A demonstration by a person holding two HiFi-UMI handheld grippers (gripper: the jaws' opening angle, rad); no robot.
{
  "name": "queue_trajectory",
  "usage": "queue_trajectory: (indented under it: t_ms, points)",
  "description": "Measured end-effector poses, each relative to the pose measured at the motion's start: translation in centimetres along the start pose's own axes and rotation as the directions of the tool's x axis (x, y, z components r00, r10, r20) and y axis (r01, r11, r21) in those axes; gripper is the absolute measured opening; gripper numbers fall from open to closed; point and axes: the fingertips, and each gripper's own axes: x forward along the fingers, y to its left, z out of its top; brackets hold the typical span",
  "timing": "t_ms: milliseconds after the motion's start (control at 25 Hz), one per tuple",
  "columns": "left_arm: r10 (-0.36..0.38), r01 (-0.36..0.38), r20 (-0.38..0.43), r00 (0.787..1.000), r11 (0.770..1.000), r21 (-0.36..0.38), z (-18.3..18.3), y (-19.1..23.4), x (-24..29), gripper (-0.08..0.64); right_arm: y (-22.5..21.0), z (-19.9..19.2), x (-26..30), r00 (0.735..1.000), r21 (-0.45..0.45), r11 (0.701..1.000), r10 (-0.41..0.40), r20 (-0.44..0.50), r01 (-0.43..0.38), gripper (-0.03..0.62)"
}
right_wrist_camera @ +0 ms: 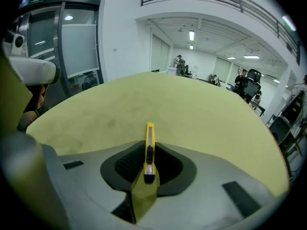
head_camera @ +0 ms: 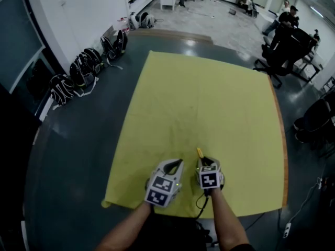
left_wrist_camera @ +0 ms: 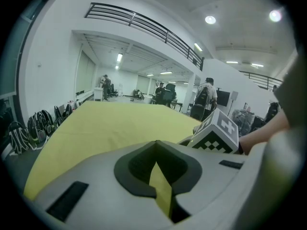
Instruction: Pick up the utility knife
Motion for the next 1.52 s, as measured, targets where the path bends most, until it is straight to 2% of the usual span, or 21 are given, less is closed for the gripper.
queue_trajectory:
  t_ms: [240,360,520,760,1000,1280,1520]
  points:
    - [-0.005,0.004,0.008,1.000,1.000,0.011,0.3,-0.1,0.0,0.008,-0.3,-0.4,0.0,1.000,-0.002,1.000,0.013,-0.007,-0.013,0.072]
    - [-0.005,0.004,0.015,1.000,1.000,0.009,0.6,0.1,-0.1,0.008,-0.5,0.2,-0.8,0.999,0.010,1.000,0.022,0.023,-0.023,0.072]
    - [-0.009,0.008,0.030,1.000,1.000,0.014,1.5,0.0,-0.1,0.008,-0.9,2.2,-2.8,0.991,0.032,0.998,0.047,0.125,-0.052,0.073]
    - [-0.027,0.025,0.073,0.997,0.999,0.026,3.7,-0.7,-0.6,0.008,-2.2,6.9,-7.8,0.952,0.061,0.995,0.060,0.301,-0.082,0.072]
    - [-0.060,0.053,0.140,0.988,0.997,0.056,6.9,-2.0,-1.3,0.008,-3.4,11.3,-13.4,0.888,0.062,0.994,0.054,0.457,-0.093,0.072]
    - [-0.104,0.077,0.240,0.965,0.990,0.119,12.1,-3.5,-3.4,0.008,-3.7,15.1,-19.9,0.786,0.071,0.989,0.061,0.615,-0.132,0.072]
    - [-0.140,0.094,0.311,0.940,0.983,0.160,14.9,-5.1,-5.1,0.008,-3.5,16.2,-24.2,0.695,0.061,0.981,0.085,0.714,-0.183,0.072]
